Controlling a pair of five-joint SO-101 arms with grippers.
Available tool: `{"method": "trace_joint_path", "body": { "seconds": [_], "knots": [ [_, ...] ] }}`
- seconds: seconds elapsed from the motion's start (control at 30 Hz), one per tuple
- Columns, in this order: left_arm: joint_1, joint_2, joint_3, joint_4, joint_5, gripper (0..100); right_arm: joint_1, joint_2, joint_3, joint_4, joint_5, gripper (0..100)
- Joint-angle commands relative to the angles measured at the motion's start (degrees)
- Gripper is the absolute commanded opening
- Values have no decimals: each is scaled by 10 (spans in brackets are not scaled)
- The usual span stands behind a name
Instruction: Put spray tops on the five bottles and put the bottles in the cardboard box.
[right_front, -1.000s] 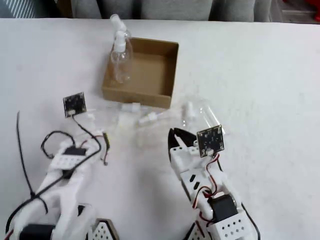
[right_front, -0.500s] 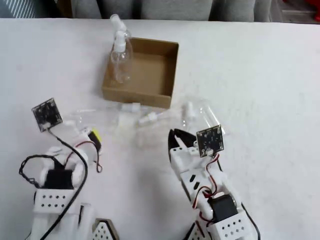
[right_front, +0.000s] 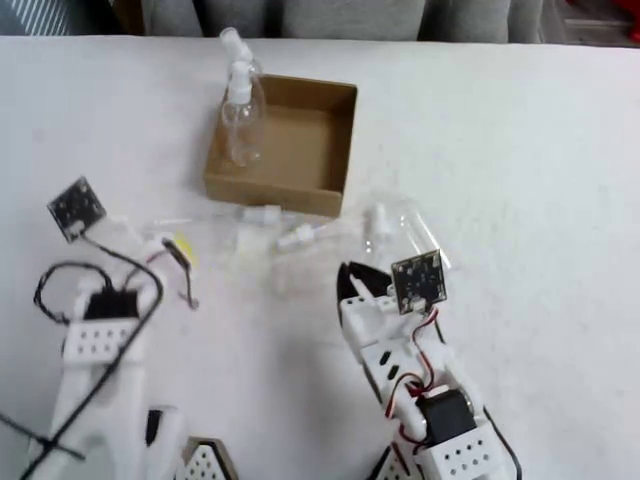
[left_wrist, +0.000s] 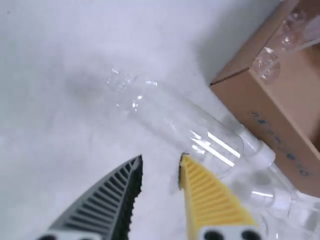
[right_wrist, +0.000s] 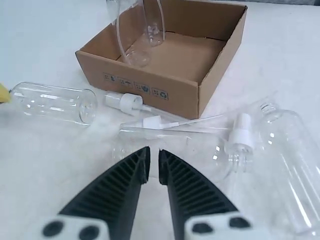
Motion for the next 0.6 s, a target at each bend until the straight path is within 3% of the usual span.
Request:
{"method": "trace_joint_path", "body": {
  "seconds": [0.0, 0.17, 0.3, 0.57],
  "knots": [
    [-9, 109, -105, -4, 64, 133, 4, -4, 5, 3, 8, 17],
    [-6, 213, -168, -4, 141, 237, 4, -4, 5, 3, 11, 17],
    [-15, 276, -195, -6, 181, 331, 3, -4, 5, 14, 59, 17],
    [-68, 363, -246, -7, 225, 339, 1, -4, 5, 15, 67, 17]
  ]
}}
